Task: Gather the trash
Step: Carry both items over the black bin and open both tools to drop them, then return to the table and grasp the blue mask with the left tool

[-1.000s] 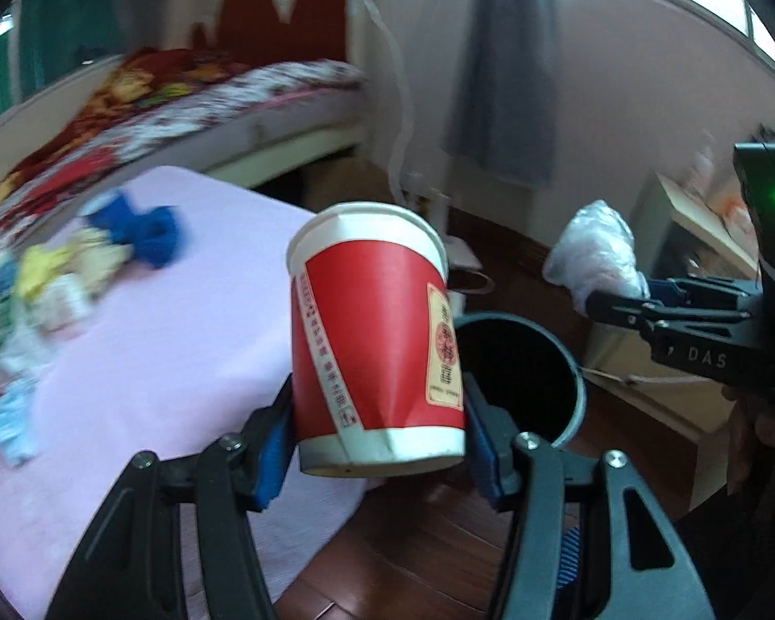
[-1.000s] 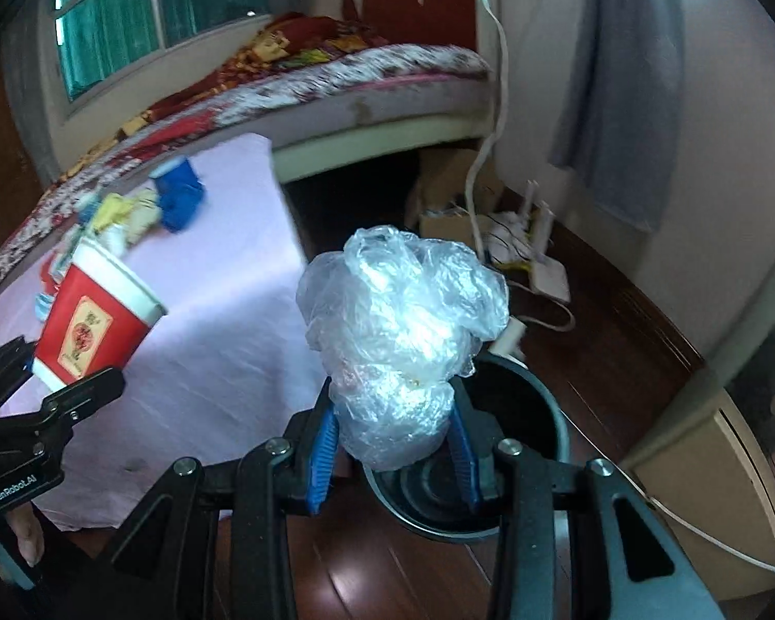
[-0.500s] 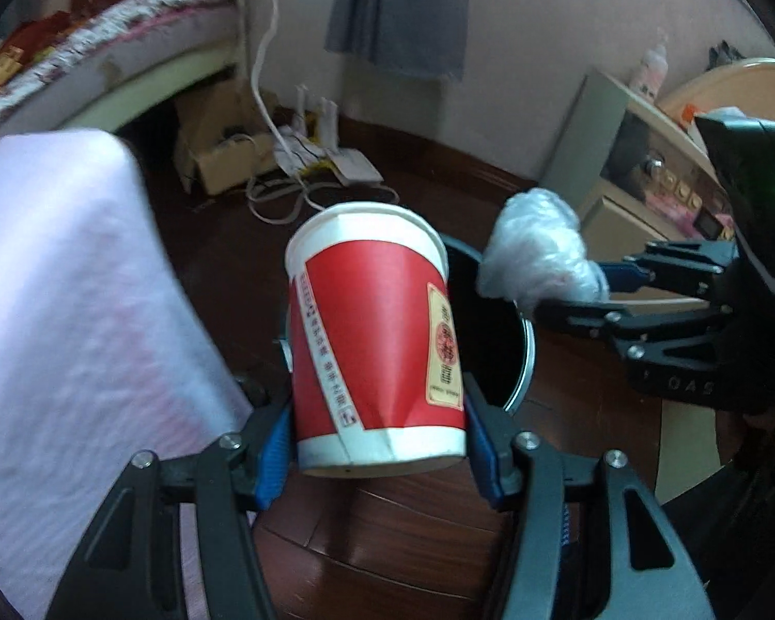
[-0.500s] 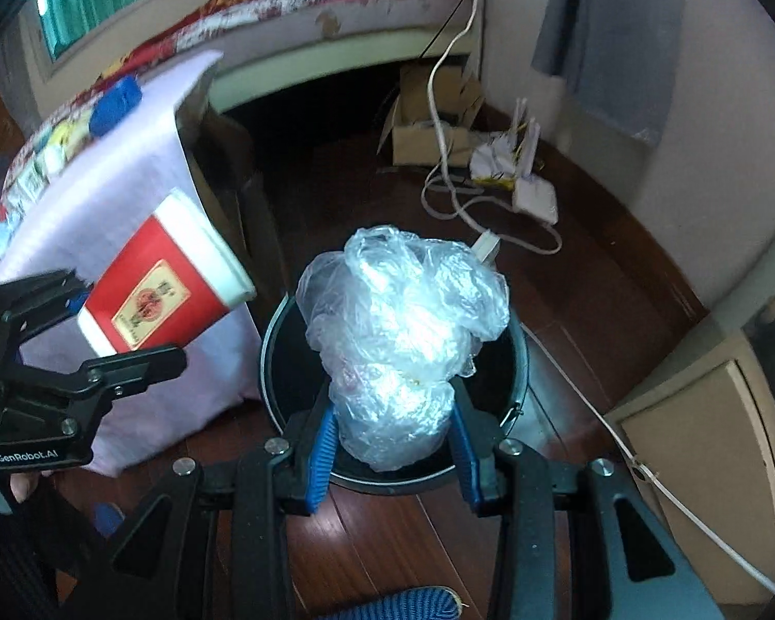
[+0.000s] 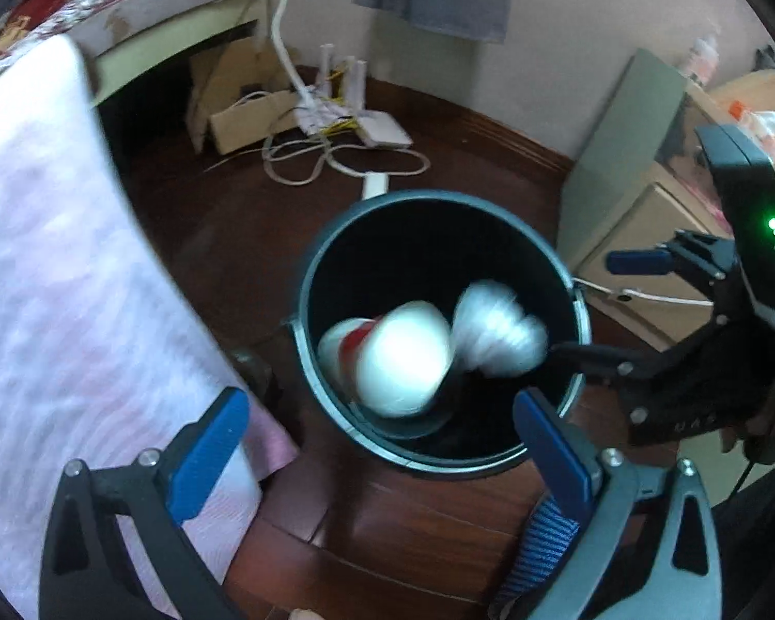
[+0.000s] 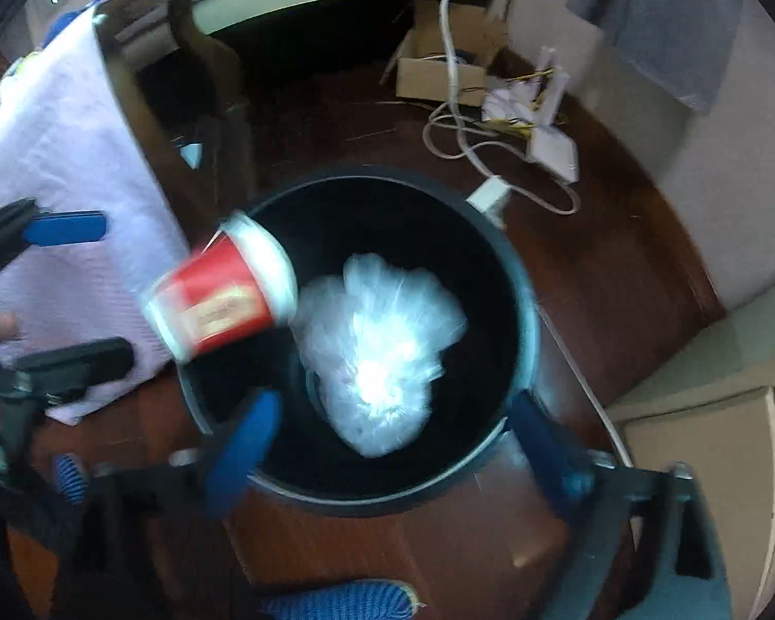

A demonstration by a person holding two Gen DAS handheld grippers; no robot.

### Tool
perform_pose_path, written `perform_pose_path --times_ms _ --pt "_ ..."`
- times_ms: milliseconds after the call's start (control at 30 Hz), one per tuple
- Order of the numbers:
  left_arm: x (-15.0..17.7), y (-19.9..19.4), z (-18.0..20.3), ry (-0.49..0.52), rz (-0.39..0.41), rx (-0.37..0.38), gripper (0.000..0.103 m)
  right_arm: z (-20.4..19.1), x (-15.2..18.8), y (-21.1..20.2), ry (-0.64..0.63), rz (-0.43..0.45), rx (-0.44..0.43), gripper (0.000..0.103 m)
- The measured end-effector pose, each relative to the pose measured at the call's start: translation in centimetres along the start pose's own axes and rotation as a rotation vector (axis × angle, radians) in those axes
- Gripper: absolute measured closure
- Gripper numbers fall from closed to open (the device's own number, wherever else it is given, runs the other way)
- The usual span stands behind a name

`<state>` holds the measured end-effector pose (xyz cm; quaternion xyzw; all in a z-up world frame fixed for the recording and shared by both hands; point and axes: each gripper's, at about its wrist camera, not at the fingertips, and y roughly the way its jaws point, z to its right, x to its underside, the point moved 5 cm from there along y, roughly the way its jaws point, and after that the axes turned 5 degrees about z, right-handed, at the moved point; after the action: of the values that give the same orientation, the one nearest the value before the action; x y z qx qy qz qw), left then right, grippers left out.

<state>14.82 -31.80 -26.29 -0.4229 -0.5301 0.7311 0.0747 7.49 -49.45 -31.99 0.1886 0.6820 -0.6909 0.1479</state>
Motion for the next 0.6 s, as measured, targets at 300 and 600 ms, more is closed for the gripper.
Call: perform_pose_path --times_ms 300,600 --pt "0.5 -6.7 -1.2 -0.060 0.117 -0.087 0.001 0.6 -0.1 -4.2 0.066 0.062 0.058 0.005" --pt "1.1 -12.8 -2.9 -0.111 0.207 -0.133 0.001 -1.9 -1.6 -10.7 0.117 0.189 0.053 0.002"
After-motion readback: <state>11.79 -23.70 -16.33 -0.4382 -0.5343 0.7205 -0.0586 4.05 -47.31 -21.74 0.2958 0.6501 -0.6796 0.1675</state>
